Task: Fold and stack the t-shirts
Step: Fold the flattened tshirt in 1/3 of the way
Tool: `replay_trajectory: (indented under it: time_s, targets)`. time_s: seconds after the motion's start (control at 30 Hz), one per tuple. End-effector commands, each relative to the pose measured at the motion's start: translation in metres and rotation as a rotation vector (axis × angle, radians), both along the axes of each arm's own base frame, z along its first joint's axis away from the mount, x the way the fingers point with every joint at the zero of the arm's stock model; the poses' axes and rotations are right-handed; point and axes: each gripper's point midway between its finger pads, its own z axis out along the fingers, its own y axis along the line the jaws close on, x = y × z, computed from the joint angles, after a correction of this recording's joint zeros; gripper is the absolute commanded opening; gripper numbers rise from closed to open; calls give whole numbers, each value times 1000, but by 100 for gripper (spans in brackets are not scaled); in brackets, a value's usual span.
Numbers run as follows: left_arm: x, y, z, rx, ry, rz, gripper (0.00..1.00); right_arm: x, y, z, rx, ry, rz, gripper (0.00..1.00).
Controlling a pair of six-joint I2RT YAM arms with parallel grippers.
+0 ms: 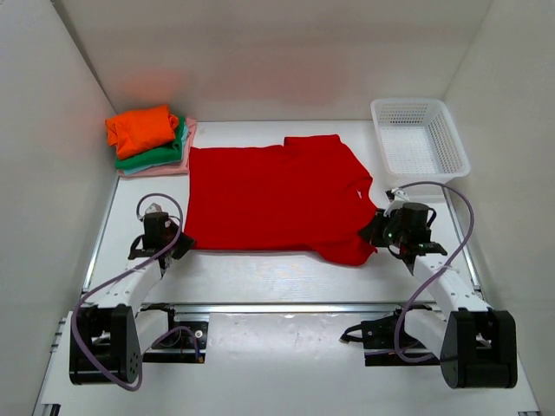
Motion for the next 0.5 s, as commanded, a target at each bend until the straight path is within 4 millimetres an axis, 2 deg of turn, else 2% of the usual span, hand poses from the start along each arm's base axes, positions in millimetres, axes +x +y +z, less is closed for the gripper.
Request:
replay_trajectory:
  time_s: [0.0, 0.07, 0.1, 0.17, 0.2, 0.27, 0.33, 0.37, 0.47]
  targets:
    - [29, 8, 21, 41, -63, 11, 0, 30, 2, 28, -10, -105, 36, 1]
    - [37, 8, 22, 41, -65, 5, 0, 45, 2, 33, -11, -114, 42, 0]
    - [36, 8, 16, 41, -43, 8, 0, 50, 2, 38, -10, -132, 49, 0]
    - [48, 7, 24, 37, -72, 1, 0, 62, 4, 34, -11, -117, 61, 0]
    - [50, 9, 21, 39, -66, 10, 0, 69, 5, 43, -5, -137, 62, 0]
    - [60, 11, 28, 46, -84, 11, 0, 79, 7, 38, -13, -123, 76, 0]
    - [64, 11, 22, 51, -68, 11, 0, 87, 9, 34, -13, -114, 85, 0]
    - [71, 10, 28, 50, -86, 5, 0, 93, 11, 31, -16, -115, 92, 0]
    - [81, 12, 21, 56, -68, 6, 0, 111, 13, 32, -25, -123, 108, 0]
